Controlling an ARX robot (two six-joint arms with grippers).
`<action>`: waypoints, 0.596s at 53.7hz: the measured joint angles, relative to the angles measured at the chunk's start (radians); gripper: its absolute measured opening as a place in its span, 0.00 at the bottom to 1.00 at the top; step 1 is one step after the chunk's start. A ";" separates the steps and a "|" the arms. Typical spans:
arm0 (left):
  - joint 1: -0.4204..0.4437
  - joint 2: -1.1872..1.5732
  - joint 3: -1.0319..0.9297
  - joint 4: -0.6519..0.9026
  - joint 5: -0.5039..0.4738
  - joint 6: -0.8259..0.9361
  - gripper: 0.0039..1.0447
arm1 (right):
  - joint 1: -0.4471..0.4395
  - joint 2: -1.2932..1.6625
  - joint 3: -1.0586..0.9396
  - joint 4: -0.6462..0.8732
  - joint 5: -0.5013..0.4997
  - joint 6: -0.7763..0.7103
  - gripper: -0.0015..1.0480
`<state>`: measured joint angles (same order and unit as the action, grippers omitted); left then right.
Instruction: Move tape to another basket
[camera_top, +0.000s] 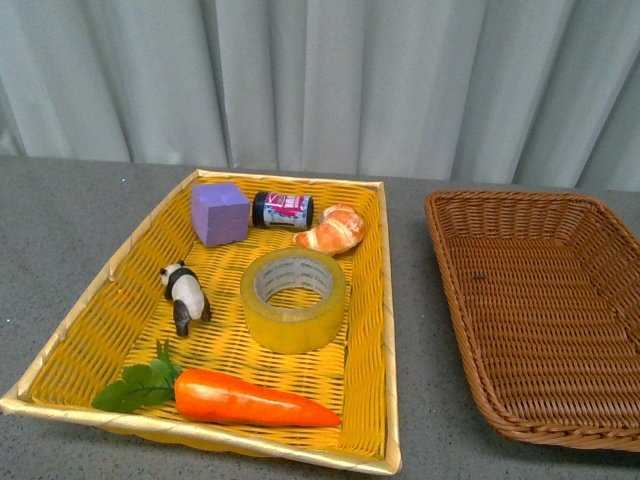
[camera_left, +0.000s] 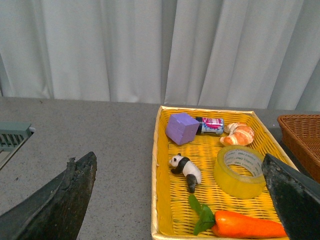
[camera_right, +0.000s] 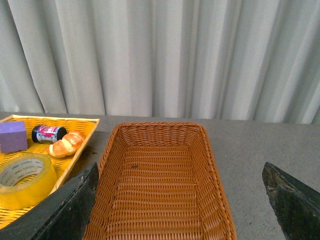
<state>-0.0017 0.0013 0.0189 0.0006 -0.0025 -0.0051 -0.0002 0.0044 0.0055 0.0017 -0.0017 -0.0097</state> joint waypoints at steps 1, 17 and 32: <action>0.000 0.000 0.000 0.000 0.000 0.000 0.94 | 0.000 0.000 0.000 0.000 0.000 0.000 0.91; 0.000 0.000 0.000 0.000 0.000 0.000 0.94 | 0.000 0.000 0.000 0.000 0.000 0.000 0.91; 0.000 0.000 0.000 0.000 0.000 0.000 0.94 | 0.000 0.000 0.000 0.000 0.000 0.000 0.91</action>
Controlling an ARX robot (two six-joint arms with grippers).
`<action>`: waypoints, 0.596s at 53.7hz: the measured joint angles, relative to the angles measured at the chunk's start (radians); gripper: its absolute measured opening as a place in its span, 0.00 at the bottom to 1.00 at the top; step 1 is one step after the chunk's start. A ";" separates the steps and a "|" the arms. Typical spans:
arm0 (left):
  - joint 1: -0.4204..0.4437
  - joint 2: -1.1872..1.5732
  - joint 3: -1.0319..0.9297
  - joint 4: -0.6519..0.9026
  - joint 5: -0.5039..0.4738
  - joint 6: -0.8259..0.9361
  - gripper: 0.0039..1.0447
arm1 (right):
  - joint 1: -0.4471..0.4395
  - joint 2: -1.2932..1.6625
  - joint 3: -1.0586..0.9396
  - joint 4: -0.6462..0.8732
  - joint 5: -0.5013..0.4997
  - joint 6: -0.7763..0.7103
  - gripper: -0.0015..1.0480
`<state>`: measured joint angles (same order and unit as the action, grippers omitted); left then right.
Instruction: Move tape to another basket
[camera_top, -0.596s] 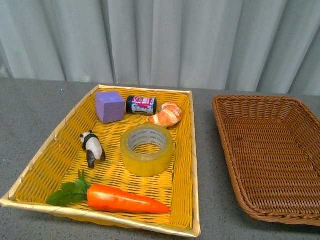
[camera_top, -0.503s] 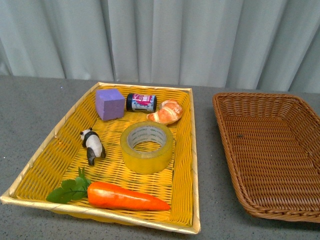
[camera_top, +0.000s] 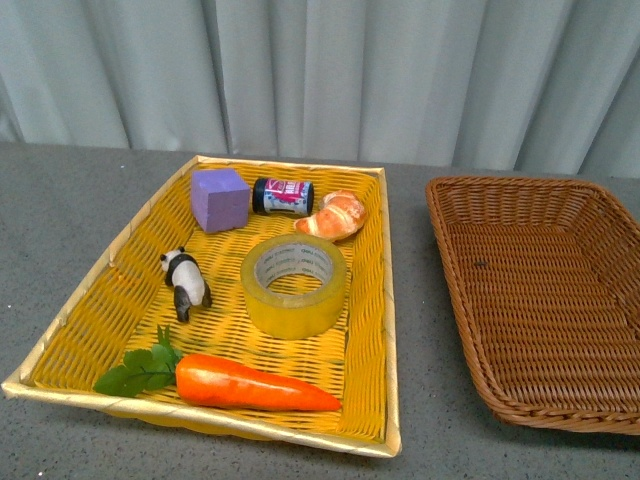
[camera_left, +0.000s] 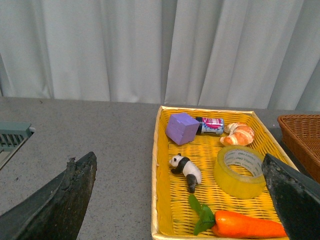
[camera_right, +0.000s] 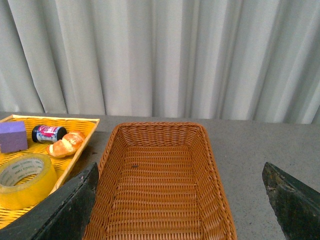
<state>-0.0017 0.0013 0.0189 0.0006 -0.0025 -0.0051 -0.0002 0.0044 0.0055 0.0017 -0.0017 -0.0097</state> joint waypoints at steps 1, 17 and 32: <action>0.000 0.000 0.000 0.000 0.000 0.000 0.94 | 0.000 0.000 0.000 0.000 0.000 0.000 0.91; 0.000 0.000 0.000 0.000 0.000 0.000 0.94 | 0.000 0.000 0.000 0.000 0.000 0.000 0.91; 0.000 0.000 0.000 0.000 0.000 0.000 0.94 | 0.000 0.000 0.000 0.000 0.000 0.000 0.91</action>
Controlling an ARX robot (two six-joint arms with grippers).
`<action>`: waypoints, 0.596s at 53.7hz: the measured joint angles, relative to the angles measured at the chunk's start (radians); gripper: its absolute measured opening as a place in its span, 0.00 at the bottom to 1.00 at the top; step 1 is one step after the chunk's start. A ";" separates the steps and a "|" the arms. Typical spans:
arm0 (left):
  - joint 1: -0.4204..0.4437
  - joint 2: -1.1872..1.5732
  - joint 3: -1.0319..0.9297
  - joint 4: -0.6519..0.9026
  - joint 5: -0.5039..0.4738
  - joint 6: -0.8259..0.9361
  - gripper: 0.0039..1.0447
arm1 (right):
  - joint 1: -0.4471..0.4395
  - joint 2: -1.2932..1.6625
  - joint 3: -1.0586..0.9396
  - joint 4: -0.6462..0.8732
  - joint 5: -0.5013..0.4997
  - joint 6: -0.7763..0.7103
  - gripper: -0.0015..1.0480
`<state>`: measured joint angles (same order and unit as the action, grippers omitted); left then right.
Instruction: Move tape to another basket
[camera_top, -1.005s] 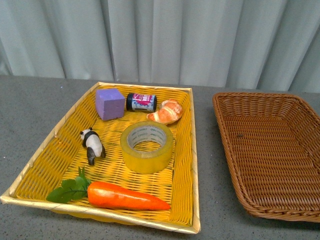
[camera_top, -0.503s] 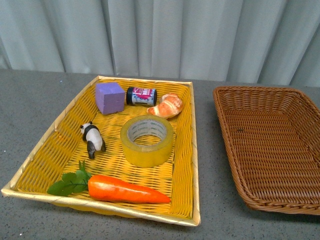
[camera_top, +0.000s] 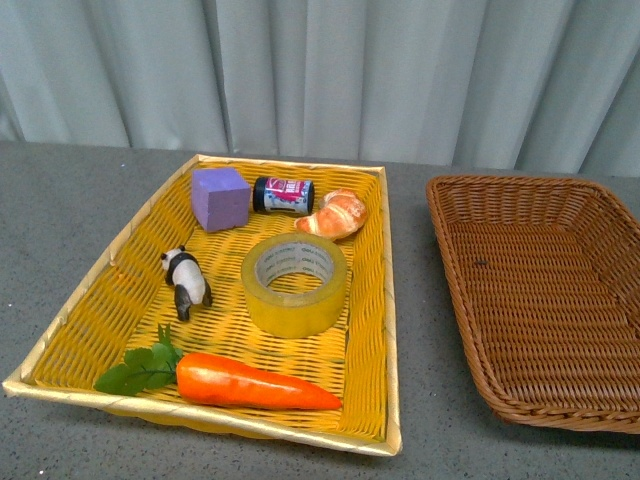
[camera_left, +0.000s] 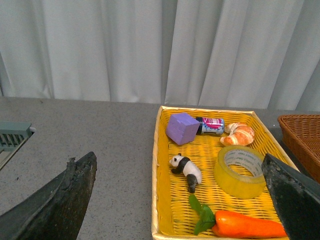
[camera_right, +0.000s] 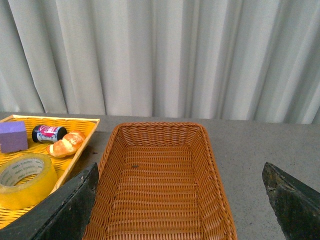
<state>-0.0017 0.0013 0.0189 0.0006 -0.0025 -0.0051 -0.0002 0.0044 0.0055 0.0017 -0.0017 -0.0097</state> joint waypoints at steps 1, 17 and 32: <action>0.000 0.000 0.000 0.000 0.000 0.000 0.94 | 0.000 0.000 0.000 0.000 0.000 0.000 0.91; 0.000 0.000 0.000 0.000 0.000 0.000 0.94 | 0.000 0.000 0.000 0.000 0.000 0.000 0.91; 0.000 0.000 0.000 0.000 0.000 0.000 0.94 | 0.000 0.000 0.000 0.000 0.000 0.000 0.91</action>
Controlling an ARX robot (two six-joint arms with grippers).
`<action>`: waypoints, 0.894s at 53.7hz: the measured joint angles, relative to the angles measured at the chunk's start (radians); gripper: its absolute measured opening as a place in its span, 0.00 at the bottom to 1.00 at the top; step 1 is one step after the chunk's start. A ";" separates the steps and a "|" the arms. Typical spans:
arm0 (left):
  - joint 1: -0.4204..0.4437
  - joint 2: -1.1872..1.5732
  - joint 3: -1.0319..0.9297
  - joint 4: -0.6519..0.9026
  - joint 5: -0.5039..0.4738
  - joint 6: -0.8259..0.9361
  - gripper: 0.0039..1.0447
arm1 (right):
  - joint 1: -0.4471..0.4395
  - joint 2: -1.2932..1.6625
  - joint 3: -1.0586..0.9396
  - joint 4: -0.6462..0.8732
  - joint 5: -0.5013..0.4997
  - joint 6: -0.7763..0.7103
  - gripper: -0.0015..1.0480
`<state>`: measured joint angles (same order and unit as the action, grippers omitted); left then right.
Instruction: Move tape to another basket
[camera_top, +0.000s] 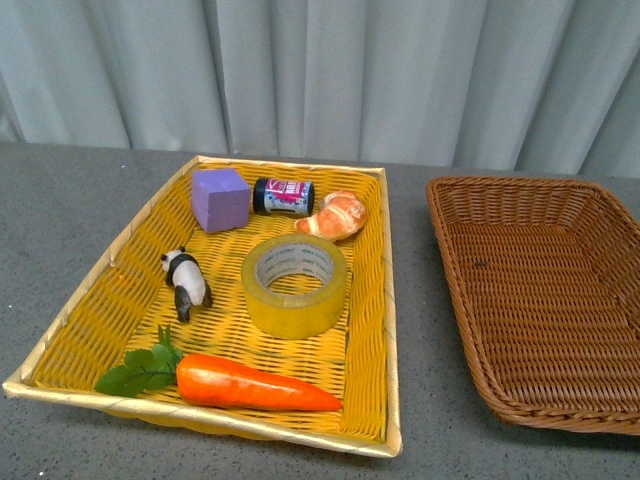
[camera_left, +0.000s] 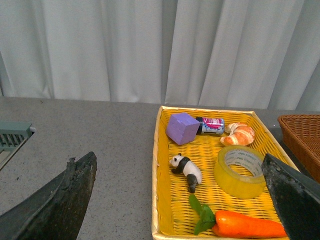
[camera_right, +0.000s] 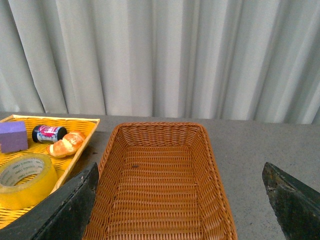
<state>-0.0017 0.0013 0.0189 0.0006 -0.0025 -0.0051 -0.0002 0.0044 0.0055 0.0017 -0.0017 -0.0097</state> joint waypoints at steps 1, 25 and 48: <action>0.000 0.000 0.000 0.000 0.000 0.000 0.94 | 0.000 0.000 0.000 0.000 0.000 0.000 0.91; -0.042 0.517 0.093 0.153 -0.197 -0.113 0.94 | 0.000 -0.001 0.000 0.000 0.000 0.000 0.91; -0.181 1.596 0.607 0.406 -0.147 -0.253 0.94 | 0.000 -0.001 0.000 0.000 0.000 0.000 0.91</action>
<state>-0.1829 1.5978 0.6262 0.4061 -0.1493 -0.2584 -0.0002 0.0036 0.0055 0.0017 -0.0017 -0.0097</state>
